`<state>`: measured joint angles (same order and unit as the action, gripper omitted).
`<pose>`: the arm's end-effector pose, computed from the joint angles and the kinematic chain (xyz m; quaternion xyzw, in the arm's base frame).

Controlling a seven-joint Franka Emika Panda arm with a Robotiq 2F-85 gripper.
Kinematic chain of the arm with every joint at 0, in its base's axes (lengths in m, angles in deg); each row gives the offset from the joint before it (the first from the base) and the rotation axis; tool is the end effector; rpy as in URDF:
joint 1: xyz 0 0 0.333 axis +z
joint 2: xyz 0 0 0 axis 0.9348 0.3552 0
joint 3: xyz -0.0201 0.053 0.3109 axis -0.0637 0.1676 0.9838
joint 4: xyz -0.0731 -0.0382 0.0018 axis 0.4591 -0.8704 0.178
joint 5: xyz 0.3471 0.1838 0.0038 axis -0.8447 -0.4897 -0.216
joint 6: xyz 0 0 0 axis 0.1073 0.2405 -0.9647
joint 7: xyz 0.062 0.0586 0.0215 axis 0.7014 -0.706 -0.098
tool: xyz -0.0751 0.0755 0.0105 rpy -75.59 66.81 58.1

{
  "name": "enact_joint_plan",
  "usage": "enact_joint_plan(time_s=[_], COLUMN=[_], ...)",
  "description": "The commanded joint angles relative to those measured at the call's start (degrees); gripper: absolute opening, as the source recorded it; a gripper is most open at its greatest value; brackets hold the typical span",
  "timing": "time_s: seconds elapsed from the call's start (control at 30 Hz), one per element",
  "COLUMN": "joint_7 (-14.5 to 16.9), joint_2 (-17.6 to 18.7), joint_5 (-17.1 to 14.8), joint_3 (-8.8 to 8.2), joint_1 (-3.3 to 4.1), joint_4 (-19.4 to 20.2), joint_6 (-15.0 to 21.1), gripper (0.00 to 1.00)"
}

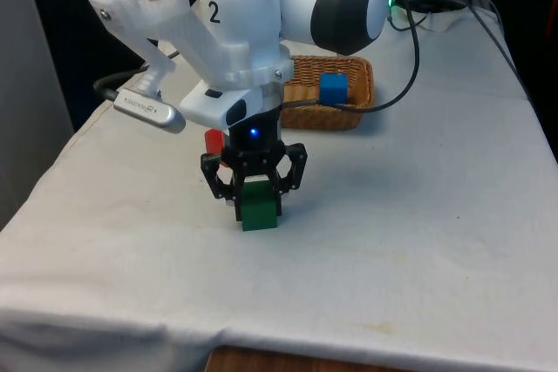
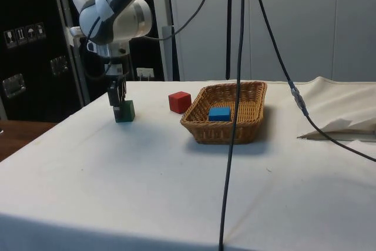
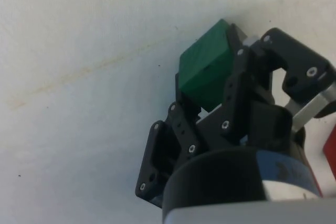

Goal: Pick up exactly two blocks and place them into the basket.

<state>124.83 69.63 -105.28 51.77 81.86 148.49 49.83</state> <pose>0.7443 -0.1149 0.1814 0.9868 0.1577 0.0364 0.0034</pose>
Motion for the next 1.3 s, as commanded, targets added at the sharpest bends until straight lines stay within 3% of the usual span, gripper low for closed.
enact_joint_plan(time_s=[0.0,0.2,0.43,0.47,0.5,0.6,0.73,0.77,0.83,1.1,1.13,1.17,1.27], joint_7=[0.2,0.0,0.0,0.0,0.0,-0.2,-0.5,-0.2,-0.7,-1.7,-1.2,-1.7,-1.7], joint_2=[0.2,-0.1,-3.1,-2.1,-4.0,-5.7,-8.3,-7.7,-9.1,-12.6,-12.1,-12.9,-14.2], joint_5=[-0.2,0.0,0.2,0.0,0.2,0.3,0.4,0.1,0.4,0.6,0.2,0.6,0.8], joint_3=[0.17,0.00,-1.32,-0.92,-1.55,-1.83,-2.18,-1.83,-2.46,-3.38,-2.98,-3.50,-4.01], joint_1=[-0.11,0.00,0.97,0.46,1.09,1.43,1.78,1.43,1.95,2.46,2.06,2.52,2.86], joint_4=[-0.2,0.0,2.0,0.9,2.8,4.3,6.2,5.7,6.8,8.7,8.2,8.9,10.0], joint_6=[0.3,0.0,-1.6,-1.7,-2.0,-2.5,-3.3,-3.1,-3.8,-5.8,-5.9,-6.1,-6.8], gripper=[0.00,0.01,0.01,0.01,0.01,0.01,0.01,0.01,0.01,0.01,0.01,0.01,0.01])
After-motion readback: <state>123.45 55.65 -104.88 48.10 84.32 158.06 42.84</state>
